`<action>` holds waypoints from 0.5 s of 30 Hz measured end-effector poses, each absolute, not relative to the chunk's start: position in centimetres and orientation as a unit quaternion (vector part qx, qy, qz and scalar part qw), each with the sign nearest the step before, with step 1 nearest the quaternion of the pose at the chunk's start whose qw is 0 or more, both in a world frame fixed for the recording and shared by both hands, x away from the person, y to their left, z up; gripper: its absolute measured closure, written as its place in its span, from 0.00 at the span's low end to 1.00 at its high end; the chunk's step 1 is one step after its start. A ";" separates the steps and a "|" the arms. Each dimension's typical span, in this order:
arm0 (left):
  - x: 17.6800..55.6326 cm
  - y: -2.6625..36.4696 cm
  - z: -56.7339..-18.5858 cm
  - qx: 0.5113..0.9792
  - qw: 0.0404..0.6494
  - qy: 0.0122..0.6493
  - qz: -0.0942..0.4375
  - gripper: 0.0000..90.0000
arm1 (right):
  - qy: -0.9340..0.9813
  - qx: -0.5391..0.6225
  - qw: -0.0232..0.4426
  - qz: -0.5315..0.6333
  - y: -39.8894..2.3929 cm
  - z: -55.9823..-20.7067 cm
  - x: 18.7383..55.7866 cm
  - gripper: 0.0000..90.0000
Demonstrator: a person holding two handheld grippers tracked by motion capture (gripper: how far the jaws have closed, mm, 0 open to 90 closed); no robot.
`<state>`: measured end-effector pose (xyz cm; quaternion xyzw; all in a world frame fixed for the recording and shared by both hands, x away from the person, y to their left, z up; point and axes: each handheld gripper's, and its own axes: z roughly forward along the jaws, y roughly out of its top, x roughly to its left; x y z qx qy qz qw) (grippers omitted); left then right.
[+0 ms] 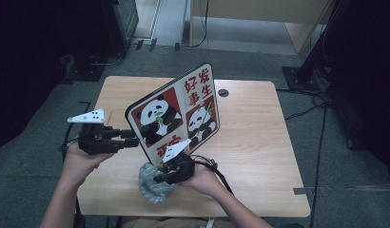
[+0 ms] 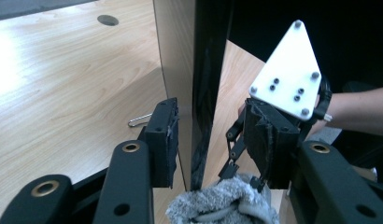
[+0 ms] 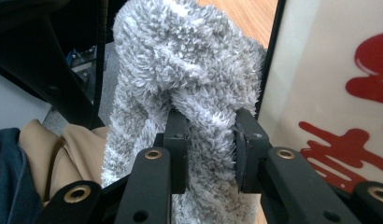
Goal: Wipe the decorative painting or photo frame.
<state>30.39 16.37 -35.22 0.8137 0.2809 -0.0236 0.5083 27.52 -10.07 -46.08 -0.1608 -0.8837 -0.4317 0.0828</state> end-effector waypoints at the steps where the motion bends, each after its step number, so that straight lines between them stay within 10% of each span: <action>1: 30.4 16.2 -35.3 0.814 0.508 0.282 -0.024 0.64 | -0.883 -0.162 0.084 -0.433 -10.1 -46.1 27.5 0.80; 15: 30.6 15.2 -35.9 0.814 0.500 0.294 -0.012 0.83 | -0.881 -0.150 0.094 -0.439 -10.3 -46.0 27.5 0.80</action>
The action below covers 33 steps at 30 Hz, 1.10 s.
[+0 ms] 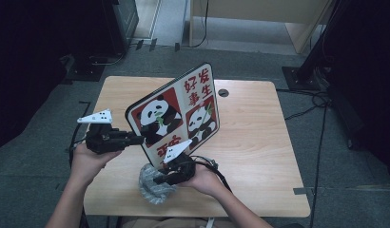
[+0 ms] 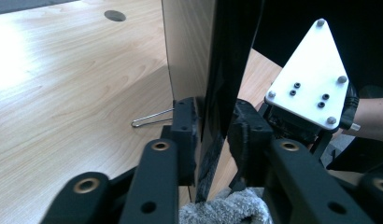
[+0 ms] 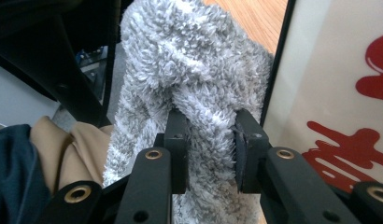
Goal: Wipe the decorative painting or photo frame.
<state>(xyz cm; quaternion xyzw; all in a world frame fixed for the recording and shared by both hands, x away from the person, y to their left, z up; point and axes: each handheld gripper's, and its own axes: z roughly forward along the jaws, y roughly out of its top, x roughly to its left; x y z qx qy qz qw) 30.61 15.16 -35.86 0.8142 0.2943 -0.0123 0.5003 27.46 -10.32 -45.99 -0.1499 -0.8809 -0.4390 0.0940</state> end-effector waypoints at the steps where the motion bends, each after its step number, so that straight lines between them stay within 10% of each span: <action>1: 30.6 15.2 -35.9 0.814 0.500 0.295 -0.012 0.84 | -0.880 -0.151 0.097 -0.440 -10.4 -45.9 27.4 0.80; 33: 30.6 15.2 -36.1 0.807 0.509 0.299 -0.016 0.84 | -0.842 -0.149 0.048 -0.516 -15.3 -31.6 29.6 0.80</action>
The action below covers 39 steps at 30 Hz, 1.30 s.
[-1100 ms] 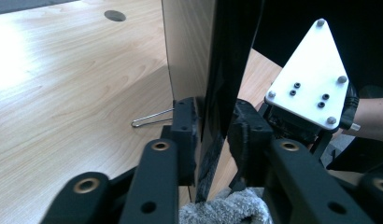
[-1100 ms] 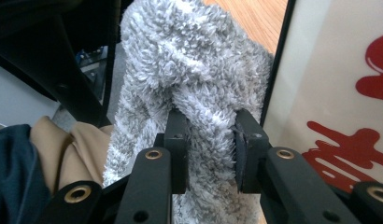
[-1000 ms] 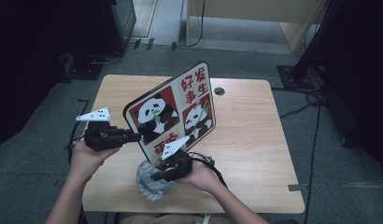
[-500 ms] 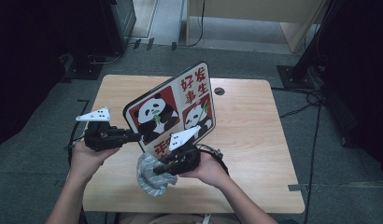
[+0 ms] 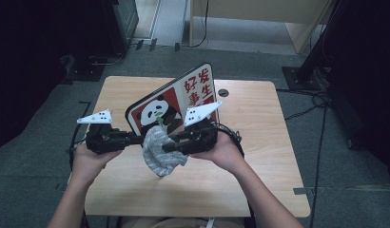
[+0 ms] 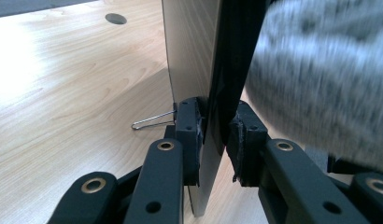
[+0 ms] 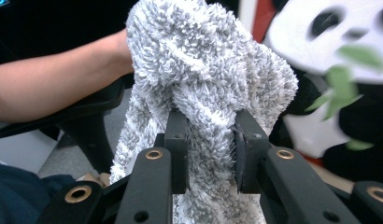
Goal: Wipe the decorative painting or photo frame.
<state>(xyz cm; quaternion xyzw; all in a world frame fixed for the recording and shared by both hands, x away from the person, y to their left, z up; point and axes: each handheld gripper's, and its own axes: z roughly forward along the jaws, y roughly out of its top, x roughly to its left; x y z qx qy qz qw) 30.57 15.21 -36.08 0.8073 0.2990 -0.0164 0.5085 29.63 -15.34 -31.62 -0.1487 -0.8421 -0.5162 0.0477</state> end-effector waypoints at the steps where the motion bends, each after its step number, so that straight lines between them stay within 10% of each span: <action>1: 30.6 15.2 -36.1 0.808 0.508 0.298 -0.016 0.84 | -0.842 -0.150 0.048 -0.516 -15.4 -31.3 29.7 0.80; 24: 30.6 15.2 -36.1 0.807 0.509 0.298 -0.017 0.84 | -0.829 -0.147 -0.049 -0.538 -12.5 -19.7 34.5 0.80; 39: 30.6 15.2 -36.1 0.809 0.508 0.297 -0.016 0.84 | -0.855 -0.152 -0.080 -0.489 -8.5 -20.5 36.1 0.77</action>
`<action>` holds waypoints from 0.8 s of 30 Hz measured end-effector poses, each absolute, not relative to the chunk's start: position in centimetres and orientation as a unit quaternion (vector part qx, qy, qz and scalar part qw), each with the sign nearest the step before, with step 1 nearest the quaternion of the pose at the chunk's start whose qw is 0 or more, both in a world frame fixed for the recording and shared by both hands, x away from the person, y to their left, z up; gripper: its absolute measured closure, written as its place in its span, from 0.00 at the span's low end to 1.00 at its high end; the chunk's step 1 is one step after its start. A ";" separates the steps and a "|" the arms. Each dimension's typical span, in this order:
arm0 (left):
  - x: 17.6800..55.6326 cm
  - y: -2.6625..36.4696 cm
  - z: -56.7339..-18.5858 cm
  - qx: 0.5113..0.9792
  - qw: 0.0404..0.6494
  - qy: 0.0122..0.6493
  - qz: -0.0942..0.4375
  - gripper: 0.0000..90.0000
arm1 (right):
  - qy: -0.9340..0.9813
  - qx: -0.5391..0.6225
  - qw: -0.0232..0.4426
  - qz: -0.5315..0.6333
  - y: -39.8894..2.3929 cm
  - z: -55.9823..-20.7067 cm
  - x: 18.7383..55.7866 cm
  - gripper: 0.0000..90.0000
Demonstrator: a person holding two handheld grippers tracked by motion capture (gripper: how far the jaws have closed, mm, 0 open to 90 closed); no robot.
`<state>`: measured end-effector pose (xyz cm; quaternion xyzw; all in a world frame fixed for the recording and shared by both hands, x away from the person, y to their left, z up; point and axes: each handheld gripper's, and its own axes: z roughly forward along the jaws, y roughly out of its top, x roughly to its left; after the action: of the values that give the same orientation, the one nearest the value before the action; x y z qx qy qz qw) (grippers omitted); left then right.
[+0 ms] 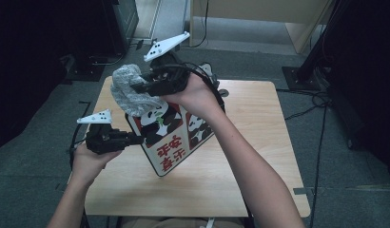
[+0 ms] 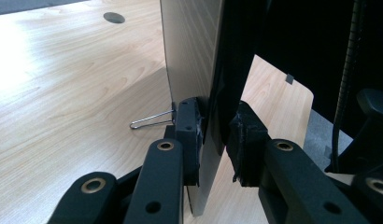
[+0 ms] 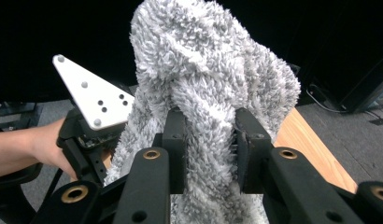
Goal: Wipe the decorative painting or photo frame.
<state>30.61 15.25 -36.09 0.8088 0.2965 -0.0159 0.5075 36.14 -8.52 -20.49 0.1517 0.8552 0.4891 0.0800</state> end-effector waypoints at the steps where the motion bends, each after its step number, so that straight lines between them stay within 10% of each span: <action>1: 30.6 15.3 -36.1 0.810 0.507 0.296 -0.015 0.84 | 0.857 0.152 0.079 0.487 -8.4 -20.6 36.2 0.77; 24: 30.6 15.3 -36.1 0.809 0.507 0.296 -0.015 0.85 | 0.859 0.164 0.085 0.478 -7.5 -22.3 36.5 0.80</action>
<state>30.58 15.32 -36.07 0.8093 0.2960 -0.0147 0.5072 36.47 -7.48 -22.33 0.1641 0.8585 0.4783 0.0849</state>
